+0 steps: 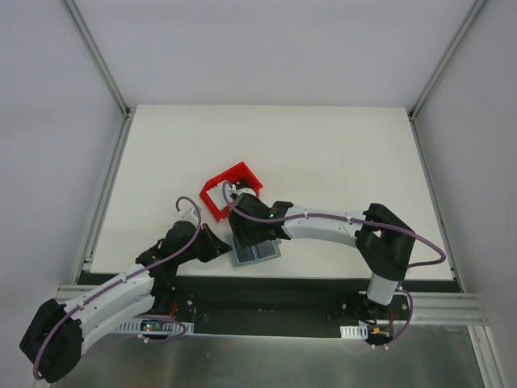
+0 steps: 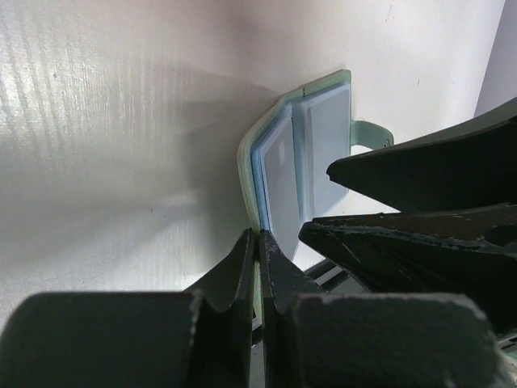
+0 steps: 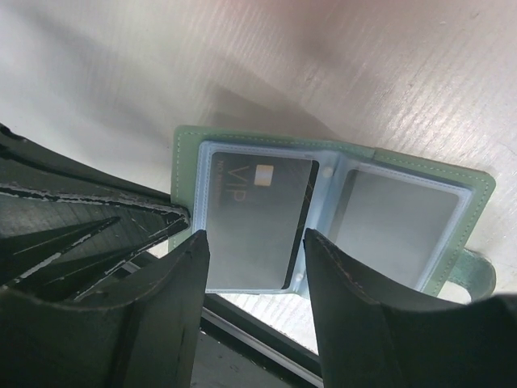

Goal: Put the credit cards into the card holder
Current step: Insert the credit card into the card holder.

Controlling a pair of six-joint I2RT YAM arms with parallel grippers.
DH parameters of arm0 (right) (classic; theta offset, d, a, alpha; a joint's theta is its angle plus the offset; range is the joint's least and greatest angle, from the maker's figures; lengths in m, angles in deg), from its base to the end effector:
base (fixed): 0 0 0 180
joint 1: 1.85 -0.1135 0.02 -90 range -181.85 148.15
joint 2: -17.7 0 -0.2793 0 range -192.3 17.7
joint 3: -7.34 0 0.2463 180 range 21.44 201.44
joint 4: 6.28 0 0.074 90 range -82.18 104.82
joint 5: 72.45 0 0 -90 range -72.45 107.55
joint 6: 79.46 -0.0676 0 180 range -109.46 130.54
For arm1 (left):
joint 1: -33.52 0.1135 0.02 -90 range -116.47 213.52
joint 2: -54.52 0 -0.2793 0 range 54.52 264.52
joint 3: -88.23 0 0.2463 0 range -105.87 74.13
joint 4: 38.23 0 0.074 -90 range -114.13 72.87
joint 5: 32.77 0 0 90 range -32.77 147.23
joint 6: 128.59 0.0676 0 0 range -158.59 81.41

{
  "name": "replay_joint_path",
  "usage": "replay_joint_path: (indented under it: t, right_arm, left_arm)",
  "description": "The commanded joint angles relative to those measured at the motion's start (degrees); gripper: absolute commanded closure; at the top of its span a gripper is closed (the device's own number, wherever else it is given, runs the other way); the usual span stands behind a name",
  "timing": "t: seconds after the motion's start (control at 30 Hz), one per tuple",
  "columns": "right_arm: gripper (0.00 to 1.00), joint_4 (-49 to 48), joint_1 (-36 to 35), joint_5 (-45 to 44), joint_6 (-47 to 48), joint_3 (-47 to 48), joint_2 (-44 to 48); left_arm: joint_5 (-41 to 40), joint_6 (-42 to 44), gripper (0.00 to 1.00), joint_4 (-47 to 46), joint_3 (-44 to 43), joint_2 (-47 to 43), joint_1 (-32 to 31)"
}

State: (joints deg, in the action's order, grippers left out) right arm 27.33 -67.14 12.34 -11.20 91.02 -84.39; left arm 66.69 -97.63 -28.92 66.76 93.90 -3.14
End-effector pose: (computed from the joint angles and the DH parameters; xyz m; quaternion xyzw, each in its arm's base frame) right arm 0.1724 0.3600 0.1974 -0.3367 0.8827 0.1927 0.2653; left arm 0.1246 -0.1066 0.1506 -0.1230 0.8429 -0.4321 0.2962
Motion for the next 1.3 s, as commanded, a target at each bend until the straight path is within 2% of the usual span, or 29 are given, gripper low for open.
replay_joint_path:
  t: [0.0, 0.37, 0.93, 1.27]
  right_arm:
    - [0.47, 2.0, -0.5, 0.2, 0.7, 2.1, -0.4]
    - [0.46, 0.0, -1.4, 1.3, 0.6, 1.4, -0.4]
    - [0.46, 3.5, -1.9, 0.0, 0.8, 3.3, -2.5]
    - [0.49, 9.9, -3.6, -7.0, 2.1, 7.5, -3.1]
  left_arm:
    - [1.0, 1.0, 1.00, -0.7, -1.8, -0.7, 0.1]
    - [0.9, 1.0, 1.00, -2.5, -1.9, 0.1, 0.2]
    - [1.2, 0.5, 1.00, -3.3, -1.2, -0.3, 0.2]
    - [1.4, 0.5, 1.00, -3.3, -1.1, -0.4, 0.2]
